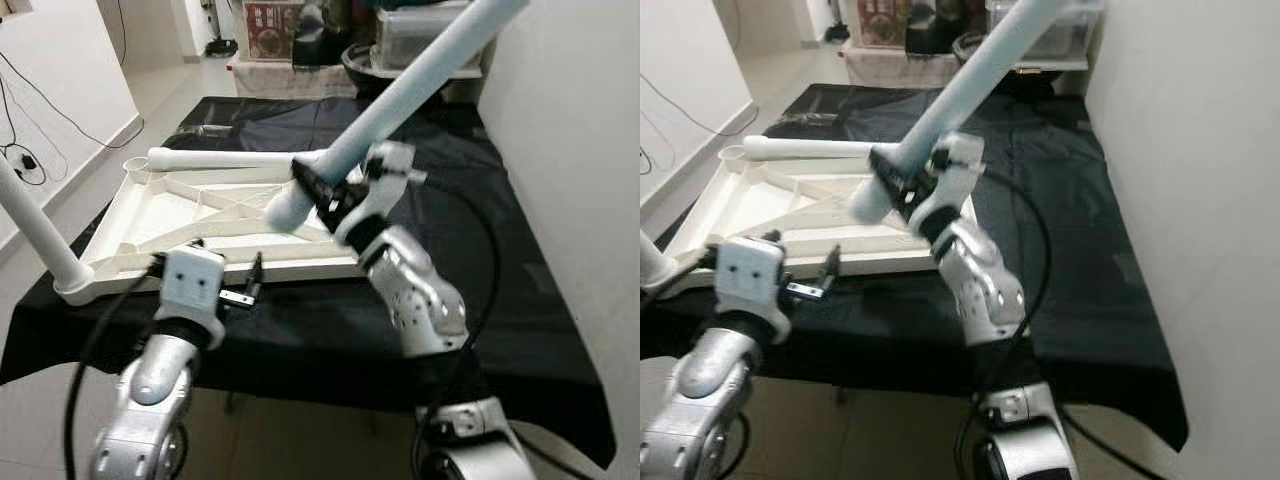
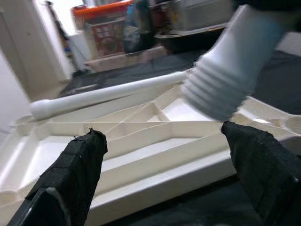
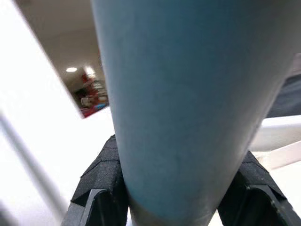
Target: Building children table
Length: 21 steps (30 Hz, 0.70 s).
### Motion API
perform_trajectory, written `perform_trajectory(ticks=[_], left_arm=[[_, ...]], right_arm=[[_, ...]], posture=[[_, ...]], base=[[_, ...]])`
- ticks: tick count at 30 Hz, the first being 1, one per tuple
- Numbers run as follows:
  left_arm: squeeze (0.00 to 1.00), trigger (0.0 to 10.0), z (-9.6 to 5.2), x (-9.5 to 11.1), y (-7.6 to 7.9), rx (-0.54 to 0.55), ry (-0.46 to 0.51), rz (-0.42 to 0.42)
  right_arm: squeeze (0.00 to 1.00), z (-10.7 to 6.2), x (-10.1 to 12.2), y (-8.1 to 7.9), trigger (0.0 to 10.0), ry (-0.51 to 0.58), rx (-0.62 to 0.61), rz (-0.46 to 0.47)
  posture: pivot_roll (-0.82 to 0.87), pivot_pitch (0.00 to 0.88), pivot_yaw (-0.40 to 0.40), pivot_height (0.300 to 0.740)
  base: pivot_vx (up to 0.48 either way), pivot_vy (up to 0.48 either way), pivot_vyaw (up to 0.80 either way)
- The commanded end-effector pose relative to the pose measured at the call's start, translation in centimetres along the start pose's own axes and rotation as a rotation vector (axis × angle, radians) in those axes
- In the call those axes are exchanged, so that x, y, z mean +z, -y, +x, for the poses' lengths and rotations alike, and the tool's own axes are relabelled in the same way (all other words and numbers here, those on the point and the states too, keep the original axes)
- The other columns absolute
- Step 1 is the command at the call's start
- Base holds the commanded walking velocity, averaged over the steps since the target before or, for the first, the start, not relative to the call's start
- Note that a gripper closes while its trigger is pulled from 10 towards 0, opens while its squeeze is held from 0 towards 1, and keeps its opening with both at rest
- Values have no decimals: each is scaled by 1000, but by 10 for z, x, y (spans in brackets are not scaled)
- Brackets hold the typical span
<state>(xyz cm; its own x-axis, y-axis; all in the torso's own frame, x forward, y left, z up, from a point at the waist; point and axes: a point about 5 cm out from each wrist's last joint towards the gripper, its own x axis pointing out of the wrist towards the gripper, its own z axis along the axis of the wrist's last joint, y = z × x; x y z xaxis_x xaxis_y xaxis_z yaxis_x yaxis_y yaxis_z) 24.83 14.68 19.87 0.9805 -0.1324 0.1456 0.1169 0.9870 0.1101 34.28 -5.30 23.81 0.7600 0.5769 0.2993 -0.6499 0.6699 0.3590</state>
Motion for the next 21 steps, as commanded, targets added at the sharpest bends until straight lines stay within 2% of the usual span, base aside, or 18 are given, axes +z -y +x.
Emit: perform_trajectory(ticks=[1, 2, 4, 6, 10, 13, 15, 19, 21], left_arm=[[0, 10000, 0, -6, -1, -16, -38, -12], [0, 10000, 4, -4, -1, -121, -36, -43], [0, 10000, 5, -3, 1, -161, -36, -48], [0, 10000, 7, -12, 11, -300, -90, -23], [0, 10000, 7, -15, 13, -327, -106, -10], [0, 10000, 9, -20, 18, -396, -128, -21], [0, 10000, 13, -26, 21, -450, -151, 23], [0, 10000, 18, -26, 19, -443, -150, 54], [0, 10000, 23, -20, 17, -437, -119, 98]], right_arm=[[0, 2, 6, -9, 0, 16, 56, -2], [0, -7, -1, -15, 0, -12, 168, -12], [0, -9, -2, -17, 0, -19, 199, -25], [0, -10, -4, -23, 0, -22, 252, -20], [0, -11, -4, -25, 0, -24, 273, -11], [0, -15, -5, -30, 0, -45, 329, -13], [0, -19, -9, -33, 0, -78, 374, -36], [0, -21, -13, -34, 0, -105, 400, -69], [0, -24, -20, -30, 0, -141, 386, -132]], posture=[[29, 24, 13, 740], [26, 15, 25, 740], [26, 15, 25, 740], [24, 10, 31, 740], [24, 10, 31, 740], [23, 10, 34, 740], [19, 6, 34, 740], [19, 6, 34, 740], [13, 6, 36, 740]], base=[[0, 0, 0], [0, 0, 0], [0, 0, 0], [0, 0, 0], [0, 0, 0], [0, 0, 0], [0, 0, 0], [0, 0, 0], [0, 0, 0]])
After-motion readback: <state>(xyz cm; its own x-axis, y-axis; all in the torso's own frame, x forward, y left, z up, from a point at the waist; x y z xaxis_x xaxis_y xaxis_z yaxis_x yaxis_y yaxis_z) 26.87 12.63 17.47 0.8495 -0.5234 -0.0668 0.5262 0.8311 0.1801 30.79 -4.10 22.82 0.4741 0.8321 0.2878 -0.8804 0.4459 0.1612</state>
